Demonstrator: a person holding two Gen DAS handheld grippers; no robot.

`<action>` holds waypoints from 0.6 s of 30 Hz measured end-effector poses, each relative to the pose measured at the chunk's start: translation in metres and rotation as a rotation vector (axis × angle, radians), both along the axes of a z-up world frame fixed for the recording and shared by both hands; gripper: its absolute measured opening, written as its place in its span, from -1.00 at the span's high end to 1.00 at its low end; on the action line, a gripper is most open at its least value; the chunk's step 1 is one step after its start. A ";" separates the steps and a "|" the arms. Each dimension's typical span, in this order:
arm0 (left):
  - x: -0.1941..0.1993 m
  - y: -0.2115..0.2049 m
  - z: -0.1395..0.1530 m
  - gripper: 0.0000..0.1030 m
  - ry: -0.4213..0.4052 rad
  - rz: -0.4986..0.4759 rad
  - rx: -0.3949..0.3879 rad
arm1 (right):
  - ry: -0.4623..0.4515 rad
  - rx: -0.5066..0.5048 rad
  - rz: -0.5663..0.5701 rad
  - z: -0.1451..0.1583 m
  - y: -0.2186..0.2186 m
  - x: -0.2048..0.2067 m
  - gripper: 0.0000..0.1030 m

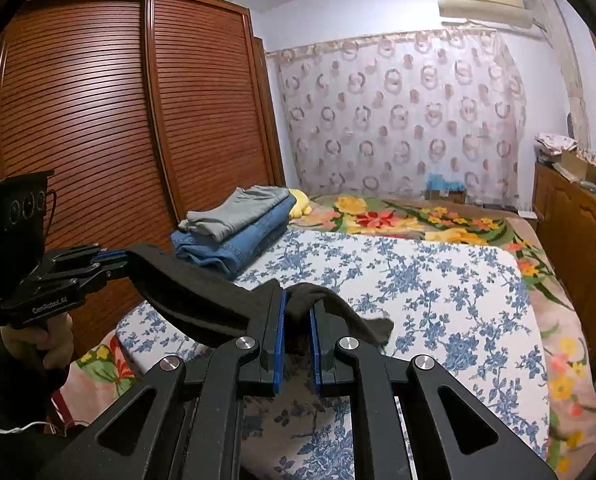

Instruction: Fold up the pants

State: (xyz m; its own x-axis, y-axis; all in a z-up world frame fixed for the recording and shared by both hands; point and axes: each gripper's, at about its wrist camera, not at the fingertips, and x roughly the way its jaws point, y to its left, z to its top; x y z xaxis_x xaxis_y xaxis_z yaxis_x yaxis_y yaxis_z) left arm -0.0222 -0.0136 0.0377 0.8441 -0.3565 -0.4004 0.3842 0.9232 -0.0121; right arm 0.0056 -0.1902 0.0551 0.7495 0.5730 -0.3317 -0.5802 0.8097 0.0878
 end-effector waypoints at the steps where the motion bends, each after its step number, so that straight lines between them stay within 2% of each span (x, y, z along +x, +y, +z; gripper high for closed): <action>1: 0.000 0.000 0.000 0.80 -0.002 -0.001 -0.001 | -0.003 0.000 0.001 0.000 -0.001 0.000 0.80; 7: -0.002 0.000 0.000 0.80 0.001 -0.006 0.004 | -0.003 -0.006 0.007 -0.002 -0.002 0.000 0.80; 12: 0.011 -0.001 -0.020 0.80 0.078 -0.011 0.024 | 0.049 -0.025 -0.003 -0.013 -0.001 0.011 0.80; 18: 0.031 0.003 -0.043 0.80 0.142 0.020 0.011 | 0.118 -0.041 -0.018 -0.024 0.006 0.035 0.80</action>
